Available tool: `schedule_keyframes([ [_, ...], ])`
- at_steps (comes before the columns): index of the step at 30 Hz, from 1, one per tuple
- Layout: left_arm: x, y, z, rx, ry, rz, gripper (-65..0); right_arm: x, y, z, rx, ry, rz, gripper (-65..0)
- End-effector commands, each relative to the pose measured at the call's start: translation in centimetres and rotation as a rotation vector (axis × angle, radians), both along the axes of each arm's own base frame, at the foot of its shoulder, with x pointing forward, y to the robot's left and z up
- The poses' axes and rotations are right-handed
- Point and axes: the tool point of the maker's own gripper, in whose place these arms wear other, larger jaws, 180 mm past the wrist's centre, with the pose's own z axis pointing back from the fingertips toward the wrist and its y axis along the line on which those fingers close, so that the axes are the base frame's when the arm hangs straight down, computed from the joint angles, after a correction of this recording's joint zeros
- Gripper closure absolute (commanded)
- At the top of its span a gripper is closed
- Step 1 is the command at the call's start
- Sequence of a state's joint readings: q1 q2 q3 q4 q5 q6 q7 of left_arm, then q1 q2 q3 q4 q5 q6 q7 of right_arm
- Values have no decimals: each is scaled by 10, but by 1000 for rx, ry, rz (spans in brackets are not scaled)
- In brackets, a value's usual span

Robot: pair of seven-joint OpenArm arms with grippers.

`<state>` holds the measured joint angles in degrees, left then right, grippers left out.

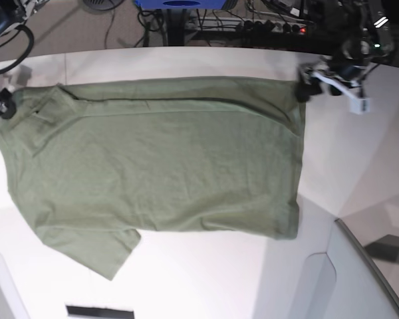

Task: Layout the t-shirt on the table in an organized manner, then fold the t-shirt properly
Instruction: 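Drag the shirt edge with both grippers to straighten it, then release, then regrasp the shirt edge with the left gripper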

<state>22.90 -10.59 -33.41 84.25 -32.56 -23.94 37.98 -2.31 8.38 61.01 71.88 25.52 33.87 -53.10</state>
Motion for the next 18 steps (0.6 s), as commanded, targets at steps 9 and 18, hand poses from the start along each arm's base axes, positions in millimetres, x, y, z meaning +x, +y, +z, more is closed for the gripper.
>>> schedule_keyframes([
  [9, 31, -67, 50, 18, -127, -248, -206, -3, -11, 50, -167, -101, -26, -422],
  [18, 41, -103, 20, -83, -81, -290, 0, -3, -9, 48, -161, -99, -25, -24],
])
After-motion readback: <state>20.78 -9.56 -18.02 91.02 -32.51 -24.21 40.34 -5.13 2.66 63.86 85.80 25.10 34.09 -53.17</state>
